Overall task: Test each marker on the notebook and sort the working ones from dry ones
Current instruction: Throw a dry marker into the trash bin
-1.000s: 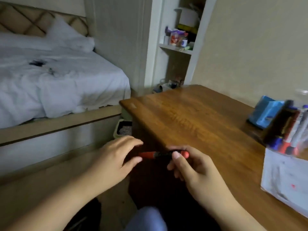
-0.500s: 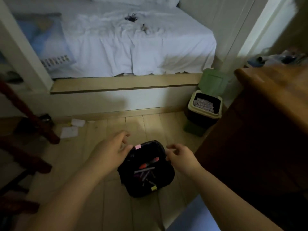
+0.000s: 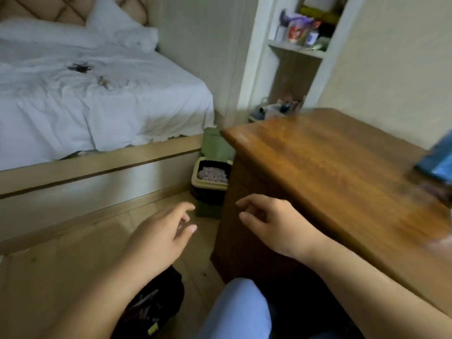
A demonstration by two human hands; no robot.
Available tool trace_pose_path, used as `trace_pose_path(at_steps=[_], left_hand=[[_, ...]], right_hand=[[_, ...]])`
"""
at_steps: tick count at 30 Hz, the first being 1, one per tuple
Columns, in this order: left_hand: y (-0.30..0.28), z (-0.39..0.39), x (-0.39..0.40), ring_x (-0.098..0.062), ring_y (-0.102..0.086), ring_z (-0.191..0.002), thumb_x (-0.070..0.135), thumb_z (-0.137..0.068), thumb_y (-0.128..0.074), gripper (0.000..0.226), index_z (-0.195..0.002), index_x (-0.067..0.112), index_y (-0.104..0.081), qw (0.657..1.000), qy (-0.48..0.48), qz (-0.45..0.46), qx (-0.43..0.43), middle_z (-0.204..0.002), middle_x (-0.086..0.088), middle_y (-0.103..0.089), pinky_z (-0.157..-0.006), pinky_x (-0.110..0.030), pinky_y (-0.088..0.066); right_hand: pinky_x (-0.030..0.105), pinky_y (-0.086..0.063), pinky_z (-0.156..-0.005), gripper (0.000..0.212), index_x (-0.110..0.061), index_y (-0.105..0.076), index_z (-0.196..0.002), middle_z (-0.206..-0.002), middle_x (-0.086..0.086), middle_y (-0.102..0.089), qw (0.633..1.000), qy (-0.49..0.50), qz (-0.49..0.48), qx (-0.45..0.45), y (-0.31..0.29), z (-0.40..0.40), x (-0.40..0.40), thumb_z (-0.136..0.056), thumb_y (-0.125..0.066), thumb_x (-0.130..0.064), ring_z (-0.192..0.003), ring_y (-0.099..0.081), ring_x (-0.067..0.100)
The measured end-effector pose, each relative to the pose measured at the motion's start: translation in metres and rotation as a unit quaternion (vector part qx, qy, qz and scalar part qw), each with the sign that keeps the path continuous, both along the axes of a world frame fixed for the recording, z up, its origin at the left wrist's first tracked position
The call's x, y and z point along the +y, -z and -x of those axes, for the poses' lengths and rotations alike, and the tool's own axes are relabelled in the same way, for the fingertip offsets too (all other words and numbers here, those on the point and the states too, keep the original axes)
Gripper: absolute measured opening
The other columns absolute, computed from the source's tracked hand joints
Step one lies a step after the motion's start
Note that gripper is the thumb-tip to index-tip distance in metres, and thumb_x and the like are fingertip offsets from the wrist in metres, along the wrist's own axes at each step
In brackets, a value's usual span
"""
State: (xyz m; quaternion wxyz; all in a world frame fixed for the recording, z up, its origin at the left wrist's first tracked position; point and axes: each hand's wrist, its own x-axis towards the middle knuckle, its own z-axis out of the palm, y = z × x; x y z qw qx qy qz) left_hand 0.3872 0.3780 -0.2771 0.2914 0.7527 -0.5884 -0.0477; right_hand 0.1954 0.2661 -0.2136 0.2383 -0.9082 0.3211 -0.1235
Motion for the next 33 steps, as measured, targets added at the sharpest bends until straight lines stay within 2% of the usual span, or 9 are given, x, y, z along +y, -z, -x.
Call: trace_pose_path(at_steps=[3,9,11,14,18,21,23,29,33], left_hand=[[-0.033,0.056,-0.050,0.001,-0.052,-0.085,0.035,-0.089,-0.053,0.037,-0.125,0.032,-0.046,0.995,0.094,0.041,-0.011,-0.101,0.023,-0.050,-0.063,-0.011,-0.037],[-0.091,0.199,-0.133,0.002,-0.049,-0.092,0.039,-0.090,-0.049,0.039,-0.128,0.035,-0.042,0.956,0.278,0.095,-0.023,-0.104,0.027,-0.043,-0.068,-0.007,-0.037],[-0.103,0.250,-0.154,0.001,-0.049,-0.093,0.040,-0.091,-0.047,0.038,-0.128,0.038,-0.039,0.943,0.316,0.101,-0.029,-0.107,0.026,-0.044,-0.072,-0.010,-0.041],[-0.117,0.324,-0.178,0.000,-0.049,-0.095,0.039,-0.092,-0.046,0.035,-0.126,0.038,-0.038,0.925,0.367,0.098,-0.028,-0.114,0.020,-0.047,-0.075,-0.018,-0.047],[-0.129,0.400,-0.203,-0.008,-0.052,-0.101,0.035,-0.092,-0.048,0.035,-0.127,0.032,-0.042,0.882,0.459,0.099,-0.041,-0.118,0.012,-0.051,-0.080,-0.025,-0.047],[-0.130,0.437,-0.217,-0.011,-0.052,-0.103,0.034,-0.092,-0.049,0.033,-0.124,0.030,-0.044,0.862,0.494,0.107,-0.050,-0.117,0.010,-0.053,-0.085,-0.030,-0.046],[-0.127,0.455,-0.224,-0.011,-0.053,-0.102,0.034,-0.092,-0.049,0.032,-0.123,0.029,-0.045,0.851,0.510,0.115,-0.046,-0.116,0.010,-0.054,-0.084,-0.030,-0.045],[-0.097,0.471,-0.235,-0.017,-0.061,-0.089,0.024,-0.087,-0.060,0.030,-0.117,0.022,-0.056,0.841,0.516,0.156,-0.040,-0.105,0.006,-0.062,-0.069,-0.025,-0.045],[-0.089,0.466,-0.242,-0.011,-0.063,-0.080,0.020,-0.078,-0.071,0.032,-0.108,0.020,-0.062,0.843,0.512,0.154,-0.055,-0.099,0.006,-0.066,-0.065,-0.016,-0.038]], right_hand=[[0.012,-0.044,-0.074,0.027,-0.026,-0.058,-0.119,-0.094,-0.013,-0.063,0.997,0.061,0.052,0.005,-0.034,0.069,-0.017,-0.094,-0.054,-0.032,-0.083,-0.058,0.001],[0.014,-0.042,-0.070,0.021,-0.025,-0.065,-0.110,-0.082,-0.012,-0.062,0.962,0.245,0.117,-0.011,-0.060,0.224,-0.045,-0.090,-0.060,-0.026,-0.076,-0.057,0.007],[0.017,-0.045,-0.075,0.022,-0.029,-0.063,-0.112,-0.083,-0.016,-0.061,0.946,0.307,0.101,-0.011,-0.061,0.274,-0.048,-0.091,-0.057,-0.028,-0.078,-0.058,0.003],[0.014,-0.040,-0.069,0.025,-0.030,-0.060,-0.116,-0.086,-0.016,-0.059,0.916,0.392,0.082,0.014,-0.062,0.345,-0.048,-0.092,-0.054,-0.029,-0.078,-0.055,-0.001],[0.022,-0.047,-0.063,0.026,-0.025,-0.060,-0.118,-0.092,-0.009,-0.062,0.871,0.486,0.070,0.025,-0.058,0.418,-0.041,-0.094,-0.052,-0.029,-0.077,-0.058,0.009],[0.014,-0.042,-0.055,0.025,-0.025,-0.059,-0.119,-0.092,-0.009,-0.059,0.841,0.533,0.079,0.039,-0.051,0.456,-0.036,-0.095,-0.051,-0.028,-0.074,-0.055,0.006],[0.012,-0.040,-0.060,0.027,-0.023,-0.058,-0.121,-0.099,-0.009,-0.059,0.829,0.549,0.092,0.058,-0.045,0.475,-0.037,-0.095,-0.051,-0.025,-0.080,-0.053,0.007],[0.024,-0.040,-0.084,0.034,-0.015,-0.052,-0.129,-0.129,0.002,-0.051,0.781,0.601,0.129,0.116,-0.041,0.513,-0.058,-0.096,-0.047,-0.018,-0.111,-0.047,0.017],[0.034,-0.039,-0.094,0.036,-0.019,-0.050,-0.132,-0.133,0.002,-0.049,0.778,0.587,0.115,0.195,-0.041,0.525,-0.085,-0.097,-0.043,-0.017,-0.123,-0.037,0.022]])
